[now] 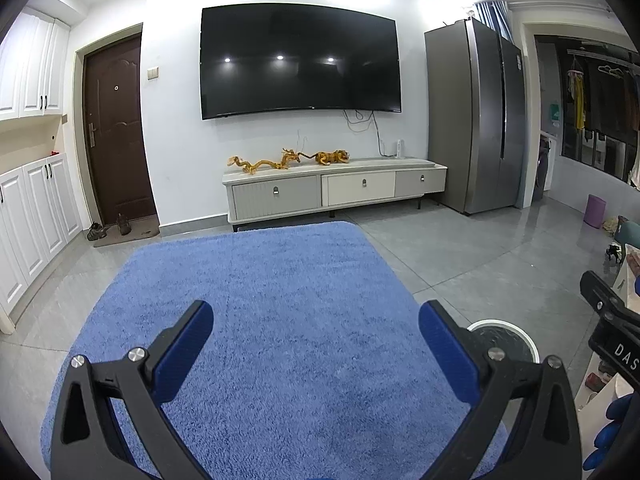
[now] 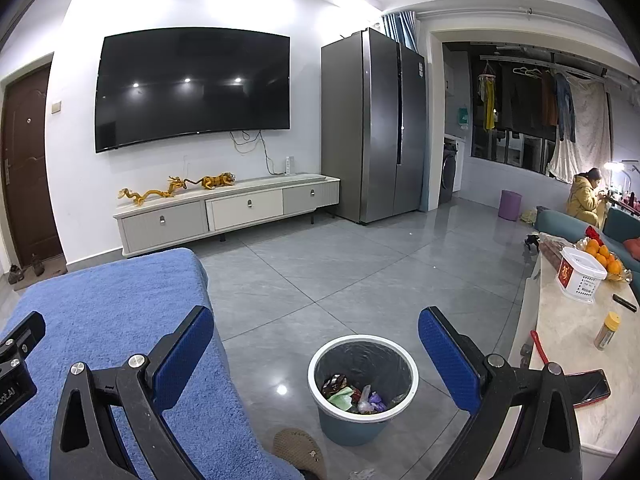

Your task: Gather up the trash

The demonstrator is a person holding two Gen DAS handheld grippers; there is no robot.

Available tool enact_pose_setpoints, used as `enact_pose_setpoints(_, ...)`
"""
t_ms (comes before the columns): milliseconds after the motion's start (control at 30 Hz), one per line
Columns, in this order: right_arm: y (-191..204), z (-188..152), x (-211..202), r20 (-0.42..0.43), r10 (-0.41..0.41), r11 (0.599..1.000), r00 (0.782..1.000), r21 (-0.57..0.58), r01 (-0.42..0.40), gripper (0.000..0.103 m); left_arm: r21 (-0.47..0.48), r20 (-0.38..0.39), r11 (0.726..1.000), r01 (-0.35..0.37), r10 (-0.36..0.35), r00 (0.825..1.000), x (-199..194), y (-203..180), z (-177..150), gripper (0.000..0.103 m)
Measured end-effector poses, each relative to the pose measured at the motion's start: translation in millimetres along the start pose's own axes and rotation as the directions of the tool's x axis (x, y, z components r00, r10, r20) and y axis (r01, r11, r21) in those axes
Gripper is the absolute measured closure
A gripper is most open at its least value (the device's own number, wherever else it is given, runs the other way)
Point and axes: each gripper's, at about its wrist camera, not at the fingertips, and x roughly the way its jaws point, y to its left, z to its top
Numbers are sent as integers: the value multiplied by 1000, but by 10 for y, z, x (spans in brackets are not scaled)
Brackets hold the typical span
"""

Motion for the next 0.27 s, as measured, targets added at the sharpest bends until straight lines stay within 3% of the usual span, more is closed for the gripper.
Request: enact_pose_setpoints(267, -5, -21, 26, -3, 4, 1000, 1000, -6, -4, 0, -12, -7, 1000, 16, -16, 1000, 2, 55, -7, 0)
